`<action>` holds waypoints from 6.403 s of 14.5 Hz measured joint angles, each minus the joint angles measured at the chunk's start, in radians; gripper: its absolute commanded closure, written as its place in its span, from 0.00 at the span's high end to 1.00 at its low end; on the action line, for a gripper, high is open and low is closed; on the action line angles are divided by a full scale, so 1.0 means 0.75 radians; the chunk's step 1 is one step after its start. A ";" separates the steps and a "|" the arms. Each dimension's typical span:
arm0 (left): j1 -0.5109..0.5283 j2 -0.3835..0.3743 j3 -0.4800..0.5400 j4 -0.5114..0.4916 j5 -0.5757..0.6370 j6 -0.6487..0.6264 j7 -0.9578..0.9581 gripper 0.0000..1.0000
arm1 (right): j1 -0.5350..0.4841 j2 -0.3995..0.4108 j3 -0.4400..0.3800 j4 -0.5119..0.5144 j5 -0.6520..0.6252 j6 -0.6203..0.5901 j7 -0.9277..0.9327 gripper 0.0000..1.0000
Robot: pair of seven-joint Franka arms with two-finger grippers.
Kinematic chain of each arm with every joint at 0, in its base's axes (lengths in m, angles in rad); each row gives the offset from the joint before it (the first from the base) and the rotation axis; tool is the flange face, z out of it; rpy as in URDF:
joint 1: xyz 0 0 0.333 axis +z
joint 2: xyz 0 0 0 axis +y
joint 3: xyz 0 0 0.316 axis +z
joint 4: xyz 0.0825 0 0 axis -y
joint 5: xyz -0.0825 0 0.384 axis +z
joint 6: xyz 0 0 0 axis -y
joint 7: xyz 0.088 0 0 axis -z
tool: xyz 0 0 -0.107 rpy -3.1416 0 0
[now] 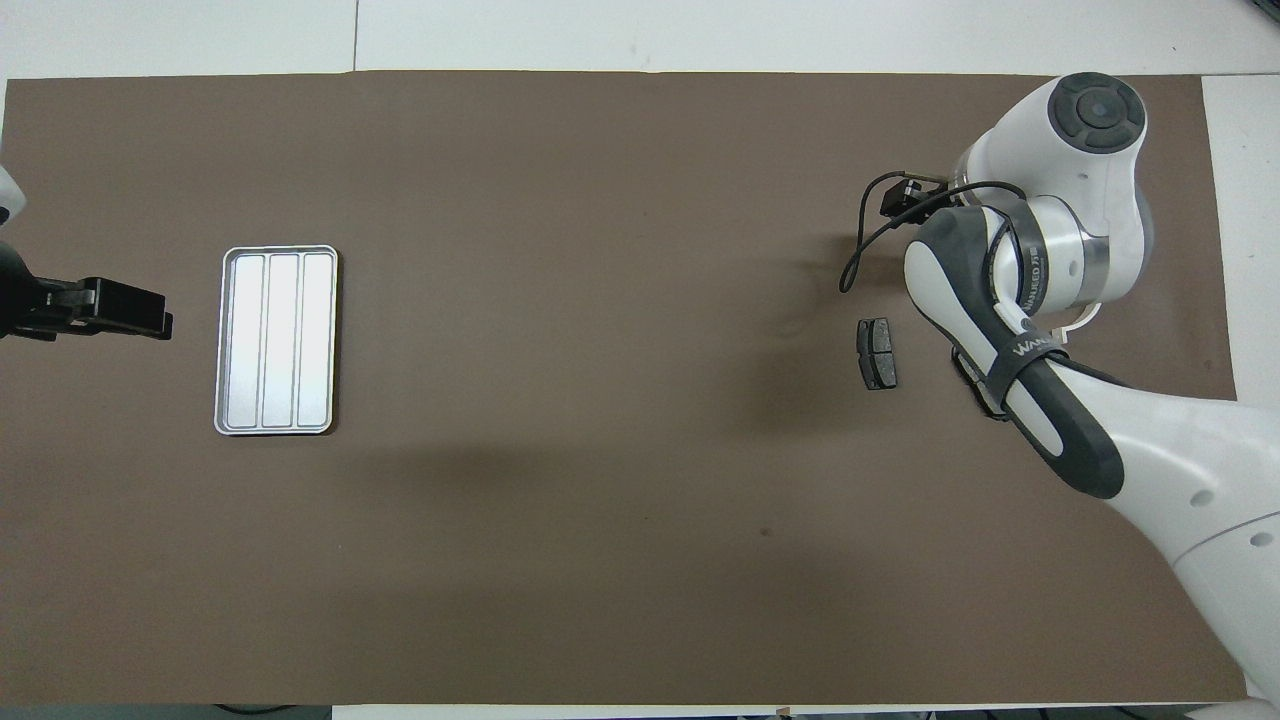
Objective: Pick bearing gear from pile to tray
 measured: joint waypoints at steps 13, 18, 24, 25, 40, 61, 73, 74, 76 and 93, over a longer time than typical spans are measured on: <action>0.000 0.000 0.000 0.000 0.000 0.000 0.000 1.00 | -0.001 0.160 0.003 0.188 -0.006 0.000 0.278 0.66; 0.000 0.000 0.000 0.000 0.000 0.000 0.000 1.00 | -0.009 0.168 0.003 0.186 0.012 0.000 0.282 0.00; 0.000 0.000 0.000 0.000 0.000 0.000 0.000 1.00 | -0.010 0.163 0.003 0.190 0.012 -0.004 0.282 0.00; 0.000 0.000 0.000 0.000 0.000 0.000 0.000 1.00 | -0.010 0.163 0.003 0.190 0.012 -0.006 0.282 0.00; 0.002 0.000 0.011 0.000 0.000 0.067 -0.002 1.00 | 0.229 -0.190 0.026 0.398 0.013 -0.716 0.154 0.00; 0.036 -0.031 0.015 -0.100 0.000 0.156 -0.044 1.00 | 0.787 0.113 0.019 0.104 0.084 0.106 1.410 0.00; -0.030 -0.028 -0.009 -0.145 0.000 0.201 -0.199 1.00 | 0.720 0.088 0.003 0.237 0.007 -0.156 1.334 1.00; -0.080 -0.017 -0.010 -0.145 -0.001 0.219 -0.285 1.00 | 0.669 0.060 0.003 0.278 0.007 -0.232 1.226 1.00; -0.237 0.033 -0.015 -0.130 0.000 0.245 -0.474 1.00 | 0.529 -0.028 0.003 0.320 0.014 -0.385 0.936 1.00; -0.736 0.722 -0.018 0.103 0.080 0.630 -1.084 1.00 | -0.175 -0.003 0.004 -0.029 0.036 0.105 -0.446 1.00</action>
